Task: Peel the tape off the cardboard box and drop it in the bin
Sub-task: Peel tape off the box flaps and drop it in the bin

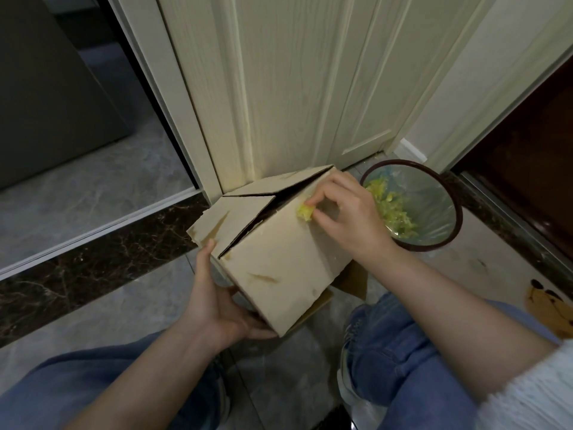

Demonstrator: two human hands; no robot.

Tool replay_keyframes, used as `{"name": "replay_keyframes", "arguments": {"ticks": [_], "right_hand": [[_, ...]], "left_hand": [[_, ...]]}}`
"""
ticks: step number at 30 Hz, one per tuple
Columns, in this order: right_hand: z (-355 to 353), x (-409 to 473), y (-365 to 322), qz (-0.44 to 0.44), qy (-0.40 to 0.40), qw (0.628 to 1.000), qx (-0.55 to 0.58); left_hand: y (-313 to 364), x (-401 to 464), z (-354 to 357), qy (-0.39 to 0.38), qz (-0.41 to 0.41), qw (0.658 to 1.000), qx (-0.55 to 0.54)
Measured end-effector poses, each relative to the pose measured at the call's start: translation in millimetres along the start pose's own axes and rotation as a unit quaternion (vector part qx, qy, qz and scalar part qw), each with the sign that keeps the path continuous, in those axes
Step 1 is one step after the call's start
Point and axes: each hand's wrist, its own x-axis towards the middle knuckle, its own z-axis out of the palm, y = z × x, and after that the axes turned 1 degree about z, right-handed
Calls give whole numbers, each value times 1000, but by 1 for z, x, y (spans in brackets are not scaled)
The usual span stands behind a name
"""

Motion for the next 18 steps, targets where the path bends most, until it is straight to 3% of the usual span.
{"name": "replay_keyframes", "arguments": {"ticks": [10, 13, 18], "right_hand": [[-1, 0, -2, 48, -32, 996, 67], [-5, 1, -8, 100, -39, 986, 126], [-3, -2, -9, 164, 0, 977, 139]], "left_hand": [[2, -3, -1, 29, 5, 1000, 7], [2, 0, -2, 25, -1, 1000, -5], [0, 3, 0, 14, -5, 1000, -16]]}}
